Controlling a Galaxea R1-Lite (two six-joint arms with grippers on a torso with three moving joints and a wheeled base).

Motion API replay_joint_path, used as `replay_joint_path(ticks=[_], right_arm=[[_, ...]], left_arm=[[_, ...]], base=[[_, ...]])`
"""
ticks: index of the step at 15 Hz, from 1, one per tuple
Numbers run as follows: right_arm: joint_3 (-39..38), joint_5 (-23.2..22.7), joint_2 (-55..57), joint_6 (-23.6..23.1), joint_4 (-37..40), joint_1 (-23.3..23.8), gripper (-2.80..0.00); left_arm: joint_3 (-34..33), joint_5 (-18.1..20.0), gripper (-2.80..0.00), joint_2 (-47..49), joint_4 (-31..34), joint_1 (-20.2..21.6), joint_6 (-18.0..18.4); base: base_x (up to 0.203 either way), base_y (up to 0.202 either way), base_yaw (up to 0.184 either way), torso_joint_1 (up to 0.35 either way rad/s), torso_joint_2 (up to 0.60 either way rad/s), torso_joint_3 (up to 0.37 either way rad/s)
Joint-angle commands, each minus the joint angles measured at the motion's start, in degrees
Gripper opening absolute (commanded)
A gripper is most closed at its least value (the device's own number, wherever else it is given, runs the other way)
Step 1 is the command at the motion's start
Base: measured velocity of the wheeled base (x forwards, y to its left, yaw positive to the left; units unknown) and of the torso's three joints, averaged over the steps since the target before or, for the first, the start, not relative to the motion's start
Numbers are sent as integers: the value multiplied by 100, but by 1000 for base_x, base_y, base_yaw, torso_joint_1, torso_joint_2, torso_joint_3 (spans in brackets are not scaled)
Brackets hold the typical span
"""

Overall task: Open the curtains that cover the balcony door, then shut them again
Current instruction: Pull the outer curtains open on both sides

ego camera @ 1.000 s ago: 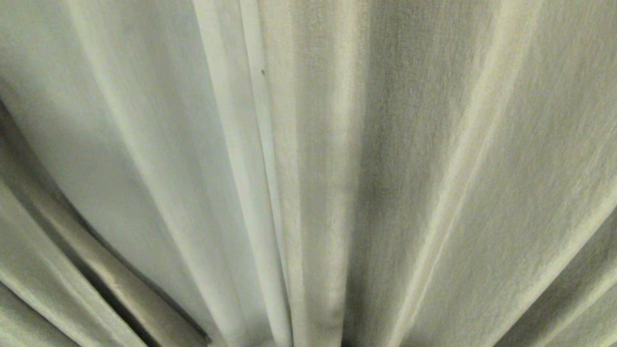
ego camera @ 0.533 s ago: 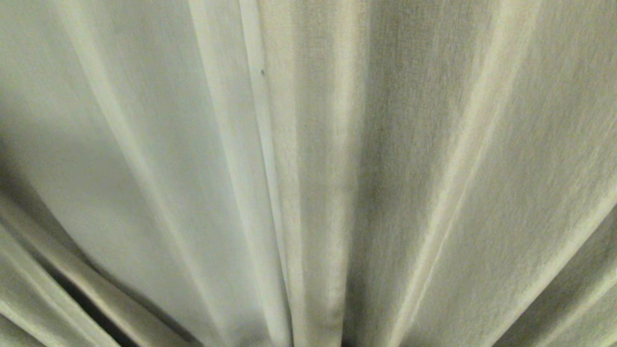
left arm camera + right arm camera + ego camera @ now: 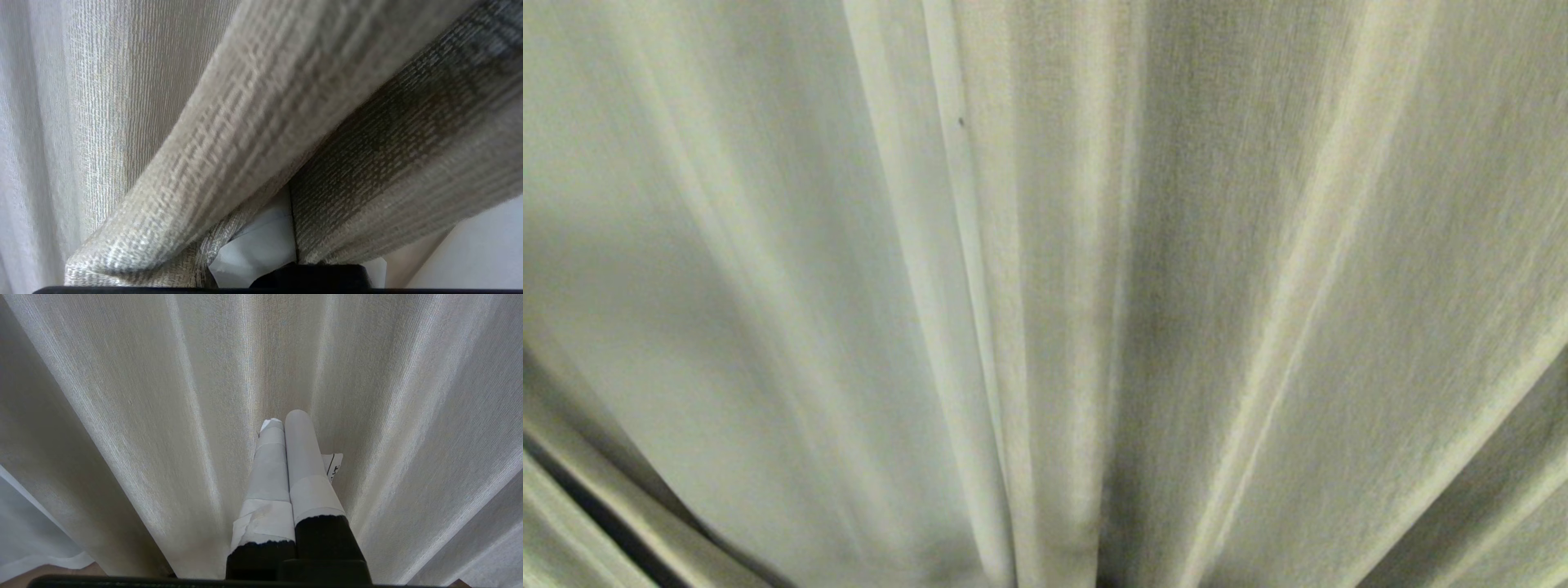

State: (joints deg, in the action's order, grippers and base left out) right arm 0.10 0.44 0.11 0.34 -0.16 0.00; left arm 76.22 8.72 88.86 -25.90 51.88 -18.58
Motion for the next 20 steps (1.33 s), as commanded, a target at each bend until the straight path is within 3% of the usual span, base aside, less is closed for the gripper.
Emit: replay_joint_path(ticks=[1, 20], right_arm=[[-1, 0, -2, 1, -2, 0, -280], [-1, 0, -2, 1, -2, 0, -280]], left_arm=[[-1, 196, -280, 123, -57, 143, -14], [25, 666, -280, 817, -830, 665, -94]], base=[[0, 0, 0, 0, 0, 0], [0, 0, 0, 0, 0, 0]])
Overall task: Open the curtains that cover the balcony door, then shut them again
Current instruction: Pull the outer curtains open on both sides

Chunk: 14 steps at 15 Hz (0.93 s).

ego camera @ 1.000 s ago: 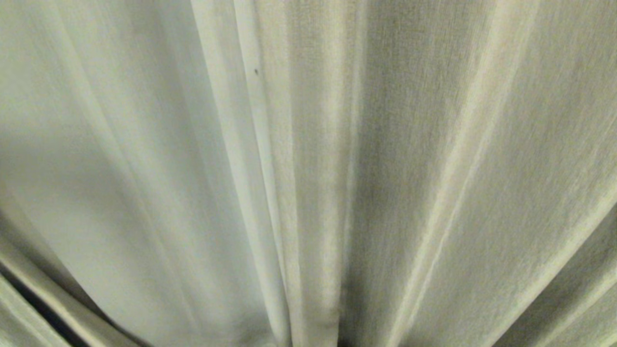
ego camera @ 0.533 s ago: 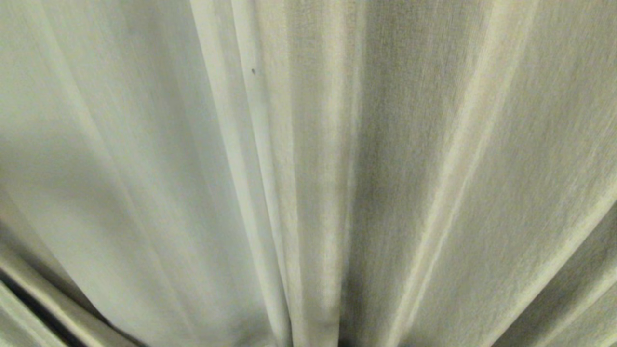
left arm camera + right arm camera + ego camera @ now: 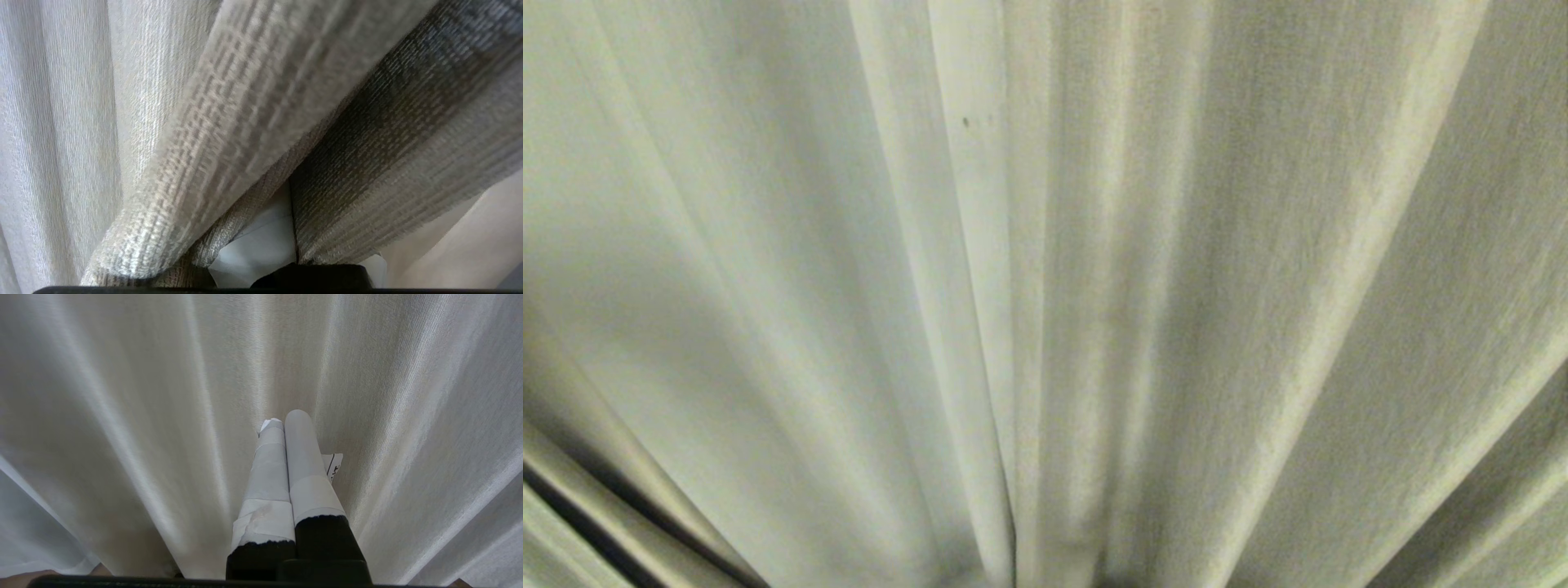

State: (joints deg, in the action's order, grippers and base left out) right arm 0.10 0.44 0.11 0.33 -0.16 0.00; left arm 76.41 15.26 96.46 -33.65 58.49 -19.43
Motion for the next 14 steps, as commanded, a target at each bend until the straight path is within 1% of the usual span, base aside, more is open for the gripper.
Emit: replay_joint_path(ticks=[1, 5, 14], right_arm=[[-1, 0, -2, 2, -2, 0, -280], [-1, 0, -2, 2, -2, 0, -280], [-1, 0, -2, 2, -2, 0, -280]], left_arm=[[-3, 12, -280, 48, -99, 5, -17], [-4, 20, -280, -325, -83, -20, -171], [-63, 36, -280, -828, -68, -187, -184]], base=[[0, 0, 0, 0, 0, 0], [0, 0, 0, 0, 0, 0], [0, 0, 0, 0, 0, 0]])
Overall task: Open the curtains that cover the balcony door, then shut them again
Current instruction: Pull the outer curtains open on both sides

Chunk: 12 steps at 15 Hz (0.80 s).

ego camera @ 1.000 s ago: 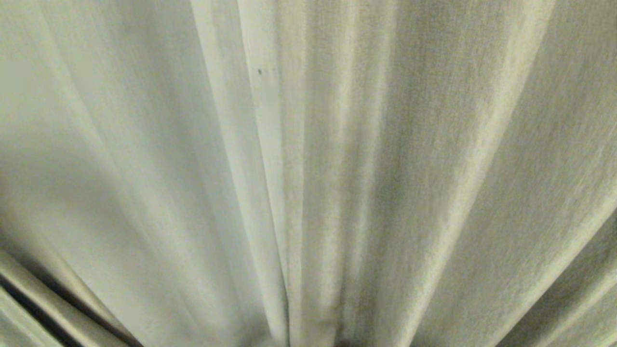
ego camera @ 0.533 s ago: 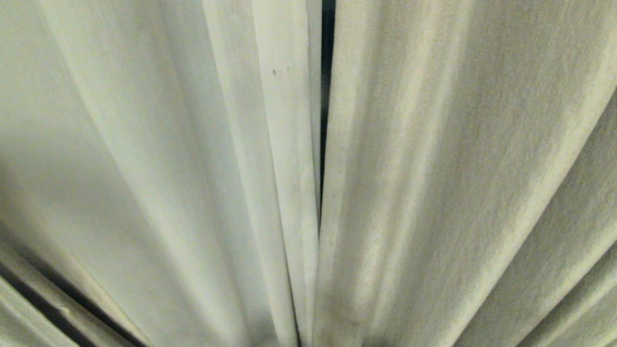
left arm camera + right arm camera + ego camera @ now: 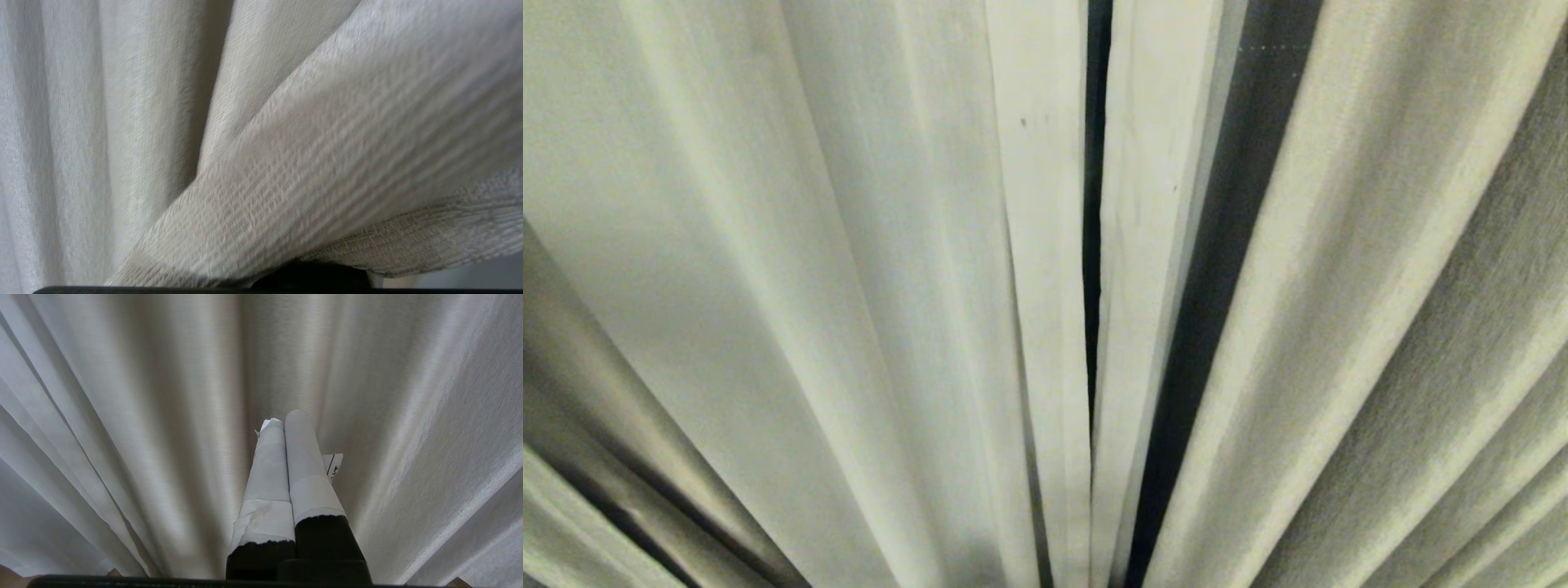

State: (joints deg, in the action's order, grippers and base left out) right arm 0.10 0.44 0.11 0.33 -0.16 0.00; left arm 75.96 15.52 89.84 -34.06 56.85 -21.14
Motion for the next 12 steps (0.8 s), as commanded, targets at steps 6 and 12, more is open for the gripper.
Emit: replay_joint_path(ticks=[6, 12], right_arm=[[-1, 0, -2, 2, -2, 0, -280], [-1, 0, -2, 2, -2, 0, -280]], left_arm=[[-348, -2, -280, -508, -22, -572, -13], [-782, -72, -280, -842, -54, -1060, -4]], base=[[0, 0, 0, 0, 0, 0], [0, 0, 0, 0, 0, 0]])
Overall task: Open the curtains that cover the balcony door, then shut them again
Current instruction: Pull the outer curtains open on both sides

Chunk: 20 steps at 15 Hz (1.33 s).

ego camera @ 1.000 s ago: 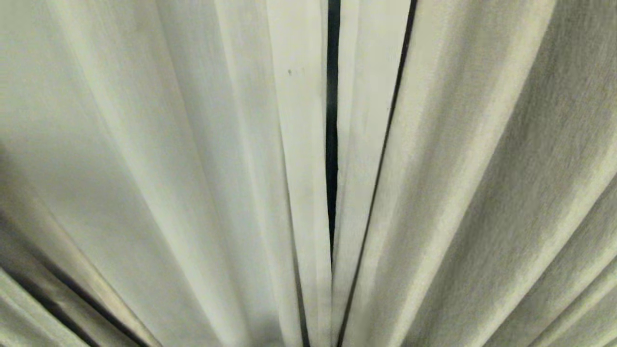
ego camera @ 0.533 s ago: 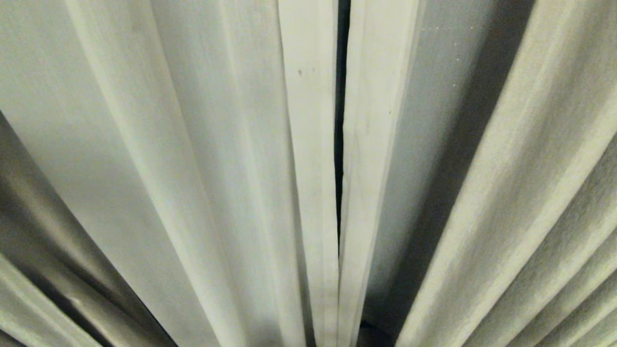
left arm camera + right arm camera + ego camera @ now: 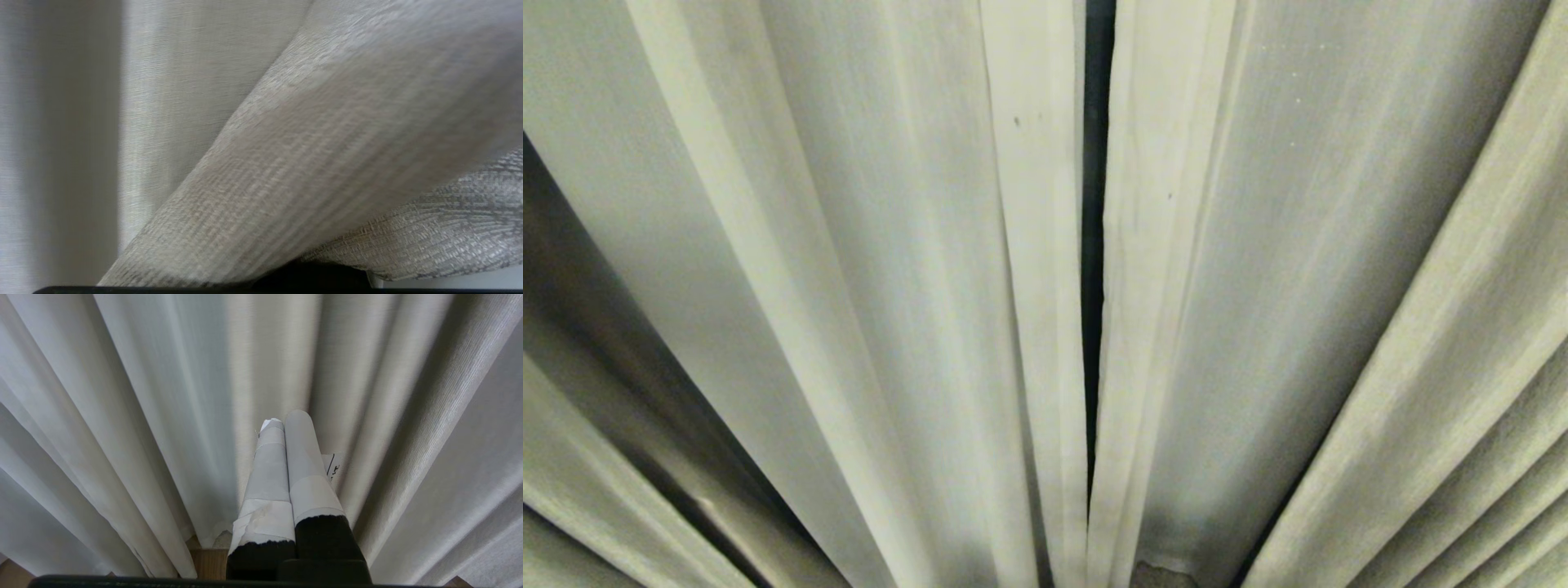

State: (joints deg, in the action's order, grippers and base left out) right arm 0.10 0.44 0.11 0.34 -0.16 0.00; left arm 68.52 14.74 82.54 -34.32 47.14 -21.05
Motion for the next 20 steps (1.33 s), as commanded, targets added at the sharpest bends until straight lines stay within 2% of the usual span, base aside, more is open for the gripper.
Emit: replay_joint_path(ticks=[1, 2, 11, 16, 20], right_arm=[[-1, 0, -2, 1, -2, 0, -280], [-1, 0, -2, 1, -2, 0, -280], [-1, 0, -2, 1, -2, 0, -280], [-1, 0, -2, 1, -2, 0, -280], [-1, 0, -2, 1, -2, 0, -280]], left_arm=[[-68, 3, -280, -152, -24, -154, -5], [-152, 3, 0, -194, -34, -213, 1], [-846, 50, 0, -932, 12, -337, 2], [-1767, 3, 0, -1935, 158, -326, -4], [-2373, 13, 0, -3009, 718, -326, -4]], base=[[0, 0, 0, 0, 0, 0], [0, 0, 0, 0, 0, 0], [0, 0, 0, 0, 0, 0], [0, 0, 0, 0, 0, 0], [0, 0, 0, 0, 0, 0]])
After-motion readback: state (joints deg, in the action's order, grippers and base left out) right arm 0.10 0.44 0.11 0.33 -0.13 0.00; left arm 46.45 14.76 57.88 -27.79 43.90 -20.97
